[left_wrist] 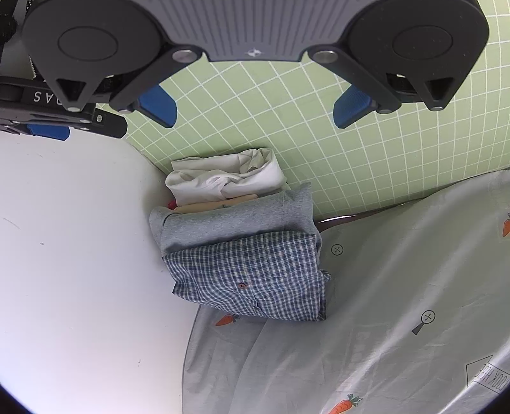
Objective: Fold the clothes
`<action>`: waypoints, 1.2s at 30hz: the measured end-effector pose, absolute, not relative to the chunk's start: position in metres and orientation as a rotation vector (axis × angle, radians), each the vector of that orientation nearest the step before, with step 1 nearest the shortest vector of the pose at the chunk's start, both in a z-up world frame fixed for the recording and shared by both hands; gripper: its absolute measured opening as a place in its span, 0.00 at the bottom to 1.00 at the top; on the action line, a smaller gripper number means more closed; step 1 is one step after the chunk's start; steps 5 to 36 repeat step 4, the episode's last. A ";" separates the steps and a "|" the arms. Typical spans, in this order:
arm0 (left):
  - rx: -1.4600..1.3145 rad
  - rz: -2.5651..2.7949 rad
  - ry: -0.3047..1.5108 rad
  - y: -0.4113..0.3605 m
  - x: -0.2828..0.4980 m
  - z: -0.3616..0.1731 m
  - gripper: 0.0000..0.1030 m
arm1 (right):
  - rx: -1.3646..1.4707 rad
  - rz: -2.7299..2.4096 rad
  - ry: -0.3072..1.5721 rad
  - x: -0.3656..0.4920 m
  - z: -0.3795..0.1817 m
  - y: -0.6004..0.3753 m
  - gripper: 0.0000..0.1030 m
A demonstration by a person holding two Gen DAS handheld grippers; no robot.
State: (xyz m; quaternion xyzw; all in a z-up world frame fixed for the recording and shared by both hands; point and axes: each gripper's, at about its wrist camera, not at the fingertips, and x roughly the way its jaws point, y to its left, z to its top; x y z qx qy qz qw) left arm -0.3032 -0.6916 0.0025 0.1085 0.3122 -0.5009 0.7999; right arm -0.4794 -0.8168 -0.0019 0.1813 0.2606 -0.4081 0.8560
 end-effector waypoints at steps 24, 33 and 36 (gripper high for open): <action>0.226 -1.073 0.666 -0.691 -0.304 0.004 1.00 | 0.382 -0.856 0.552 -0.479 -0.003 -0.818 1.00; 0.226 -1.073 0.666 -0.691 -0.304 0.004 1.00 | 0.382 -0.856 0.552 -0.479 -0.003 -0.818 1.00; 0.226 -1.073 0.666 -0.691 -0.304 0.004 1.00 | 0.382 -0.856 0.552 -0.479 -0.003 -0.818 1.00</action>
